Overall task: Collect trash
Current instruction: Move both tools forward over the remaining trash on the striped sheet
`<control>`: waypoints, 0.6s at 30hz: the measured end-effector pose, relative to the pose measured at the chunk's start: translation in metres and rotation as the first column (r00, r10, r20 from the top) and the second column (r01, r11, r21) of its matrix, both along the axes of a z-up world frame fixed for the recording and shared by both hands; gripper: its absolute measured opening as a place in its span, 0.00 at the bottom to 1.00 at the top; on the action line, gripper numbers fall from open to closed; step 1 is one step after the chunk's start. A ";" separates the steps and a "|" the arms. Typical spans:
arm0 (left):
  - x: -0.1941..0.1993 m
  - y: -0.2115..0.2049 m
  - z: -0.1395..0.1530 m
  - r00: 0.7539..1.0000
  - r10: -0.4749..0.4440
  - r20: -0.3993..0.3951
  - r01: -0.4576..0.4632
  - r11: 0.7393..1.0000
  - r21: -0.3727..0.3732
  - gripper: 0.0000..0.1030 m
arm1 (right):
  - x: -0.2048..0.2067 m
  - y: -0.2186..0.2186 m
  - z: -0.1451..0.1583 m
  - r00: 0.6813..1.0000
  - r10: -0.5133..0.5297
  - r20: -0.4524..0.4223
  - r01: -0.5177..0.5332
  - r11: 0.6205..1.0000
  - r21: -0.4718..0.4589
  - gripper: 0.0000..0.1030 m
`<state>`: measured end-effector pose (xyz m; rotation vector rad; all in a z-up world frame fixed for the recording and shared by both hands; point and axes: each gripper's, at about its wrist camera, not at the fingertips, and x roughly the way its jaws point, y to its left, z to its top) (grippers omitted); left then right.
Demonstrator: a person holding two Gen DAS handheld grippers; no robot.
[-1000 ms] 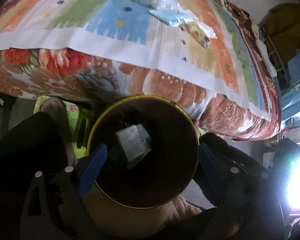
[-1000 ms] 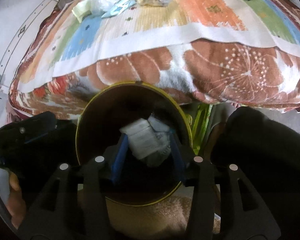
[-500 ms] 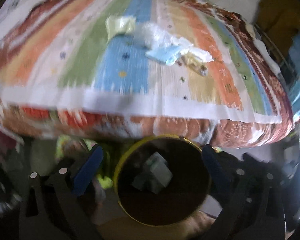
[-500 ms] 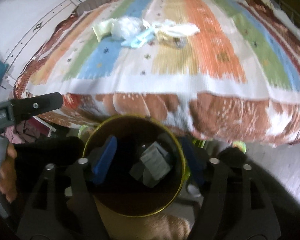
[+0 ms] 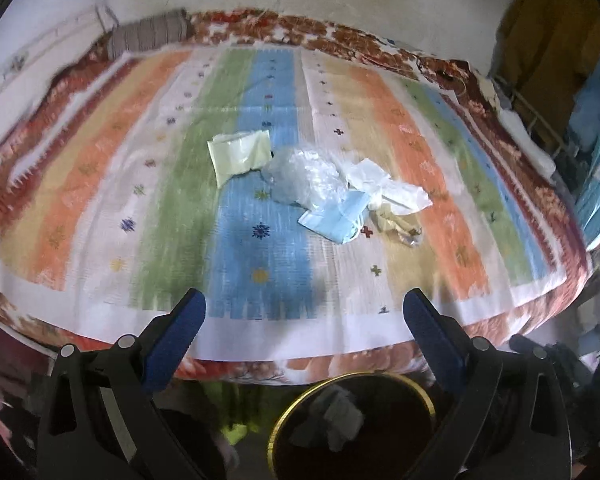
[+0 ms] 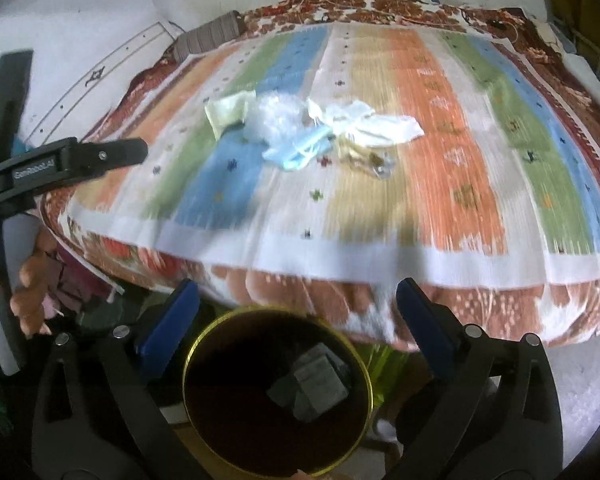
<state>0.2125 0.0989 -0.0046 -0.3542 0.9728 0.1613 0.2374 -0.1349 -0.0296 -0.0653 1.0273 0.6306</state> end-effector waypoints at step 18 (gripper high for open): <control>0.056 0.037 -0.019 0.995 0.001 0.099 0.011 0.992 -0.128 0.94 | 0.055 0.044 -0.006 1.000 -0.009 -0.002 0.009 0.998 0.066 0.91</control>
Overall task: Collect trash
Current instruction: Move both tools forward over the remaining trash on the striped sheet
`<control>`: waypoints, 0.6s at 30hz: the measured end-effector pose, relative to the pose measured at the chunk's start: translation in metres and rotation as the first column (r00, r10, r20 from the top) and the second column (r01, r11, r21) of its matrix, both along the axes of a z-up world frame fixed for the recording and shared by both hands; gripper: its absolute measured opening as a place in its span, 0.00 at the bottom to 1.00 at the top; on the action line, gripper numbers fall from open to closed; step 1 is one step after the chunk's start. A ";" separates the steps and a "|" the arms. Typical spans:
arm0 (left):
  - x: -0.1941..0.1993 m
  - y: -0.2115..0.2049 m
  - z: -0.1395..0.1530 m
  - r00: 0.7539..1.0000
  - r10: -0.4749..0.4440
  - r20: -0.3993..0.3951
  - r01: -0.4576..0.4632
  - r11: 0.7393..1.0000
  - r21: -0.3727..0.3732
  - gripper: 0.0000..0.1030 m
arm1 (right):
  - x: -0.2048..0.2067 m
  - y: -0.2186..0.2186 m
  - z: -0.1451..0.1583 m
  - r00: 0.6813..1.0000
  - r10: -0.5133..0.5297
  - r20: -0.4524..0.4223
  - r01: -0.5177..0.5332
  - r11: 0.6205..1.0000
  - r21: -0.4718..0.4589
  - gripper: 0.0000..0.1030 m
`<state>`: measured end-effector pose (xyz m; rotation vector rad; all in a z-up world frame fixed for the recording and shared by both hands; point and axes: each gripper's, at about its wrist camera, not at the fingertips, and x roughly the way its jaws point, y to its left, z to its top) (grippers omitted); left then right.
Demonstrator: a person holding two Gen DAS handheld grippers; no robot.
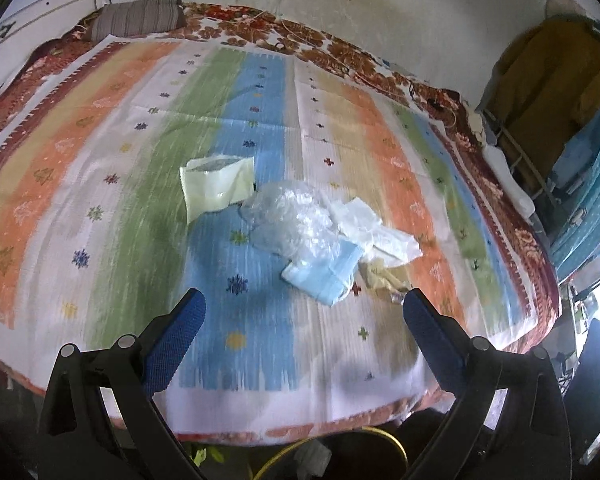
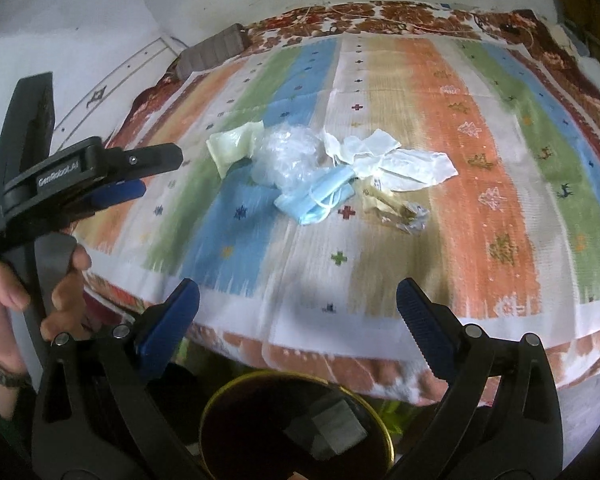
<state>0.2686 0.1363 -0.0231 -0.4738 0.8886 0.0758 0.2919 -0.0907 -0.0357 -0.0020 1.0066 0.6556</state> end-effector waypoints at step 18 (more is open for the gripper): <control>0.051 0.040 -0.037 0.999 -0.015 -0.035 0.013 0.999 -0.037 0.94 | 0.058 0.035 -0.053 0.988 -0.051 -0.147 0.064 0.994 0.087 0.91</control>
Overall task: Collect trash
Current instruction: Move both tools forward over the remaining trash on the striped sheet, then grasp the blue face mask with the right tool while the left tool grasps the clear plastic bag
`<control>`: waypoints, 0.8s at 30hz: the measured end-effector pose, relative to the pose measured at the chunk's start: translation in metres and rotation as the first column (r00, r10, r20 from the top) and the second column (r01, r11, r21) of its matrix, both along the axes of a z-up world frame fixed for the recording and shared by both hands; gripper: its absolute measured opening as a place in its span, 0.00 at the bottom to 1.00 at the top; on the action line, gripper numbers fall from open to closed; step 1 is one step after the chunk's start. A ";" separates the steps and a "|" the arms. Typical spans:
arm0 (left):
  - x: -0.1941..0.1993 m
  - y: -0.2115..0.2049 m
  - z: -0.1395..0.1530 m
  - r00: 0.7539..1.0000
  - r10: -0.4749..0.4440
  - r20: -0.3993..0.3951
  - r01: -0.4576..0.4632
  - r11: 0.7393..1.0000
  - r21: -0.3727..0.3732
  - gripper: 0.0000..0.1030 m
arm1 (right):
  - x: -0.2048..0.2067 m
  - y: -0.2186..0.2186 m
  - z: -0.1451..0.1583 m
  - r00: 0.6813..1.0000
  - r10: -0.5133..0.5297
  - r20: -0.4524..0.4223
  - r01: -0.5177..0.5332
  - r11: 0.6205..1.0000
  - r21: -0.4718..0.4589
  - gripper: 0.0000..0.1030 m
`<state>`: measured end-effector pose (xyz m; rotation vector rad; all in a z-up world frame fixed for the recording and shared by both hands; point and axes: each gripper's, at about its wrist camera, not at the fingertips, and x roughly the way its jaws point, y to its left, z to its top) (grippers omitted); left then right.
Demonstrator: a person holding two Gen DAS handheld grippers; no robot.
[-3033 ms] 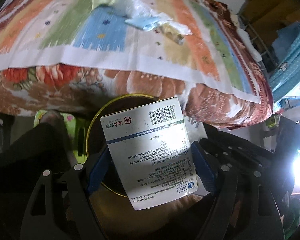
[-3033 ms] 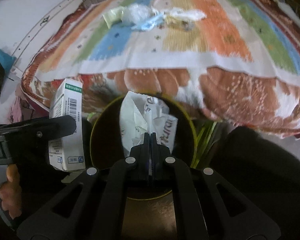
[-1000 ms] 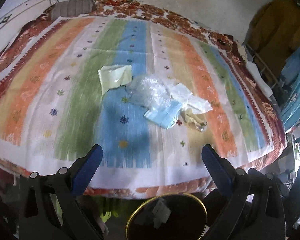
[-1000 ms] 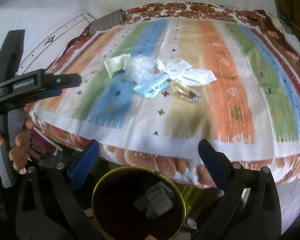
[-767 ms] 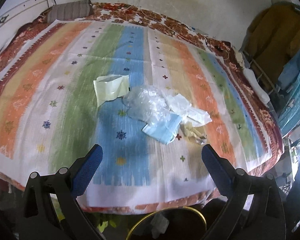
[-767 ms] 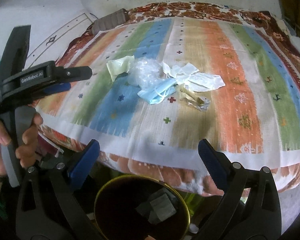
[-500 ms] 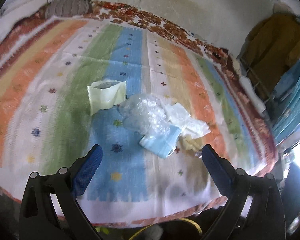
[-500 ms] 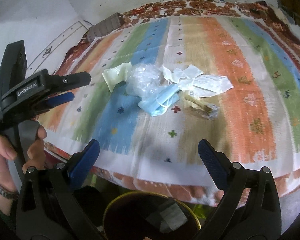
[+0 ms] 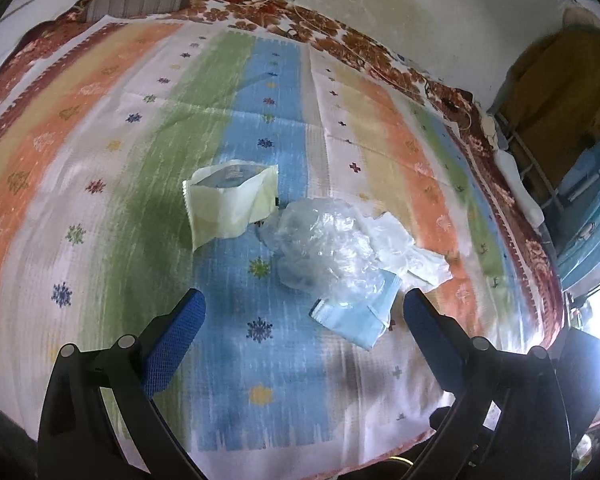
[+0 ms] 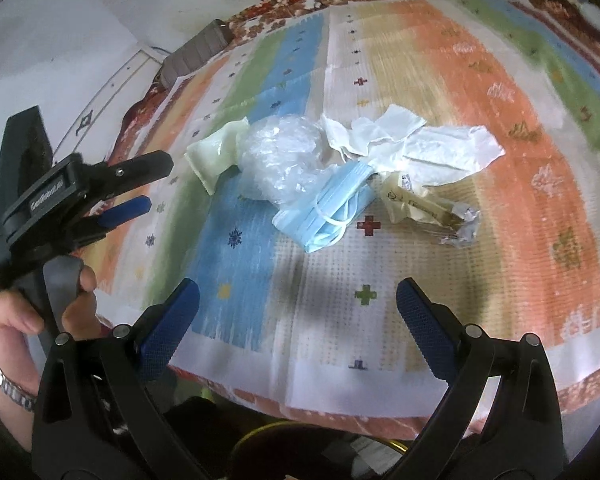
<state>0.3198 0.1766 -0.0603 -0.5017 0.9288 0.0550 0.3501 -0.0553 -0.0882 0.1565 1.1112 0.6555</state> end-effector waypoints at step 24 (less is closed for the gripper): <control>0.035 0.013 -0.023 0.999 0.001 -0.042 -0.002 1.000 -0.011 0.93 | 0.052 0.018 -0.060 0.984 -0.074 -0.159 0.089 0.992 0.090 0.61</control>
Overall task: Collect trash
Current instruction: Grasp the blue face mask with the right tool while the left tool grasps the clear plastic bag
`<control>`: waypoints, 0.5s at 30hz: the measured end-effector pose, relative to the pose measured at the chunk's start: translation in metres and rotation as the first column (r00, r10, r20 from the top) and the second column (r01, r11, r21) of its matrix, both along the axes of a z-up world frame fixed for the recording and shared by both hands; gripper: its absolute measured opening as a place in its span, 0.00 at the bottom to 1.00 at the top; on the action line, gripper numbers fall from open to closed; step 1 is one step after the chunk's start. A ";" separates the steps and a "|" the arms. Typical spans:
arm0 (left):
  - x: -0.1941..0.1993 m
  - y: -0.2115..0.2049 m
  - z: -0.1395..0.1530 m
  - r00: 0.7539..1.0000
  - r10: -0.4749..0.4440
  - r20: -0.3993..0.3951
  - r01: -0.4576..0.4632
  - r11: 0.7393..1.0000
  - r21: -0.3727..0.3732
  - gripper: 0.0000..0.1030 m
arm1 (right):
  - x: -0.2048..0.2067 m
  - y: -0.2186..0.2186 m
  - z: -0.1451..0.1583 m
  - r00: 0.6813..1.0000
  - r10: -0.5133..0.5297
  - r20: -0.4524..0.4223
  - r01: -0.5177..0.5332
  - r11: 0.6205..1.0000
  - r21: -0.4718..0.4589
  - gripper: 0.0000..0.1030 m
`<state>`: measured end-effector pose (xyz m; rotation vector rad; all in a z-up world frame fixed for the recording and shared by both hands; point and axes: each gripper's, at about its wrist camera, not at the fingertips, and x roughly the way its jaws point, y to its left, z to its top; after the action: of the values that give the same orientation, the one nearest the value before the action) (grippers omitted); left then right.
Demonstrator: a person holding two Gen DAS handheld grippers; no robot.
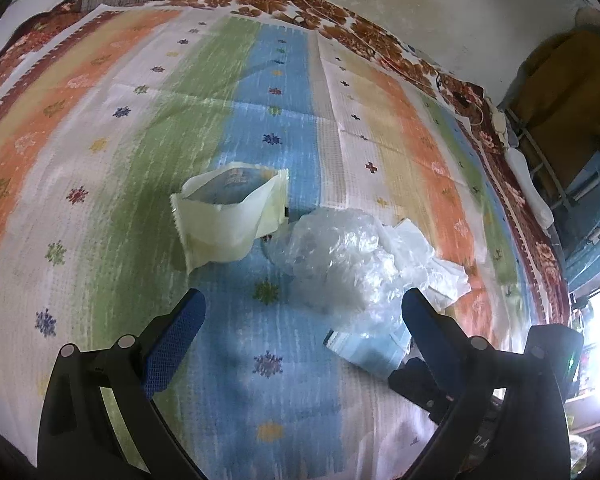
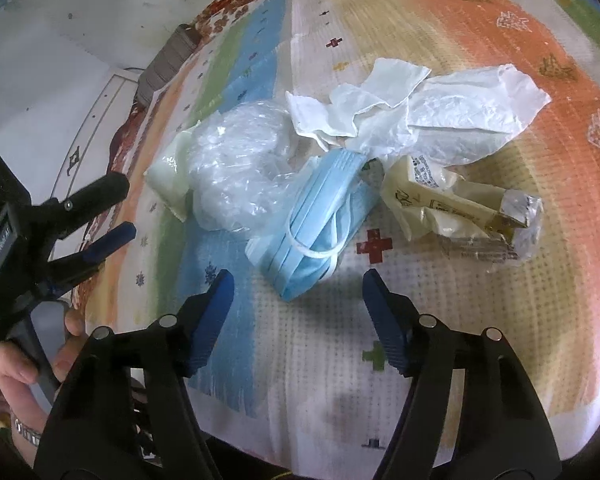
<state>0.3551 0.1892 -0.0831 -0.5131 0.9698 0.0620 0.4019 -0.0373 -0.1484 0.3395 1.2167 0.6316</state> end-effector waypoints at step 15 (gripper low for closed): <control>0.041 -0.023 -0.030 0.997 -0.076 -0.028 0.074 0.995 -0.067 0.70 | 0.017 0.013 -0.013 1.000 0.013 -0.015 -0.013 1.000 0.000 0.20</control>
<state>0.3966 0.1663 -0.1127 -0.5372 1.0226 -0.0295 0.4186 -0.0247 -0.1613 0.3369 1.2340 0.6408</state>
